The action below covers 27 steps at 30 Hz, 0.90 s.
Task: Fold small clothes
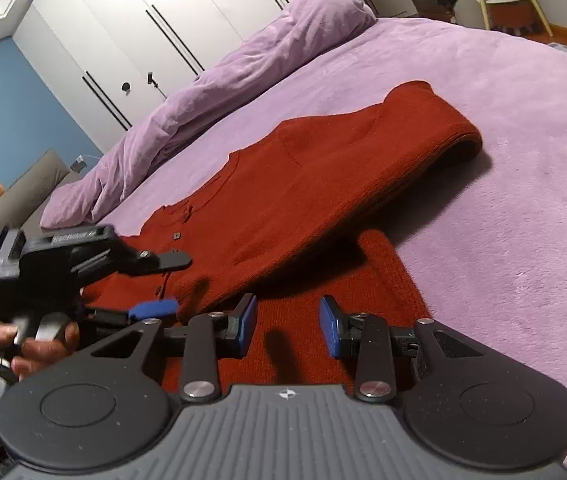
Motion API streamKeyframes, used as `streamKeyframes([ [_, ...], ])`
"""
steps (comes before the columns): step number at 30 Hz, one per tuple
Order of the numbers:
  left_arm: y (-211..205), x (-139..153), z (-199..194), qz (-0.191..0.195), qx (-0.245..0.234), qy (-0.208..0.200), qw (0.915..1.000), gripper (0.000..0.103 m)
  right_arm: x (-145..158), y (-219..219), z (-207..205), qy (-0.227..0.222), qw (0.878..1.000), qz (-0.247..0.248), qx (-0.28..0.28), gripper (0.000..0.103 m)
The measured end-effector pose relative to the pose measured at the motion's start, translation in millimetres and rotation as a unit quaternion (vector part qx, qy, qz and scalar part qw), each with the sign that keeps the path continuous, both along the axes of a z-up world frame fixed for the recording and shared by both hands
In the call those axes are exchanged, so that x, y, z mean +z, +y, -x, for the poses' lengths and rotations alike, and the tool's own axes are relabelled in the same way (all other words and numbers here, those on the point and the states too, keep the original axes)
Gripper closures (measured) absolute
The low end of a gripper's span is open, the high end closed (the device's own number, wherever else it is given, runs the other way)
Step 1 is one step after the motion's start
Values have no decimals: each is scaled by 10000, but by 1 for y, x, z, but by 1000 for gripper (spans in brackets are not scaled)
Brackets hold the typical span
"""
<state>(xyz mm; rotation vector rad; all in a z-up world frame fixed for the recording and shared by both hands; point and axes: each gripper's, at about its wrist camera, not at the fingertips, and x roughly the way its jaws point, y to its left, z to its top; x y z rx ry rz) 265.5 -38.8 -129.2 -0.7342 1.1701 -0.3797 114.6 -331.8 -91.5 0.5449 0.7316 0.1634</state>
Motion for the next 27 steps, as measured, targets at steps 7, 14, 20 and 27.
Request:
streamKeyframes([
  [7, -6, 34, -9, -358, -159, -848, 9956, 96, 1, 7, -2, 11, 9996, 272, 109, 69],
  [14, 39, 117, -14, -2375, 230, -2651, 9342, 96, 21, -13, -10, -91, 9992, 393, -37, 58],
  [20, 81, 101, -23, -2772, 628, -2346, 9296, 96, 38, -32, -55, -79, 9994, 304, -109, 45],
  [27, 96, 86, -18, -2746, 661, -2195, 9338, 96, 30, -13, -143, 415, 9969, 673, -28, 46],
])
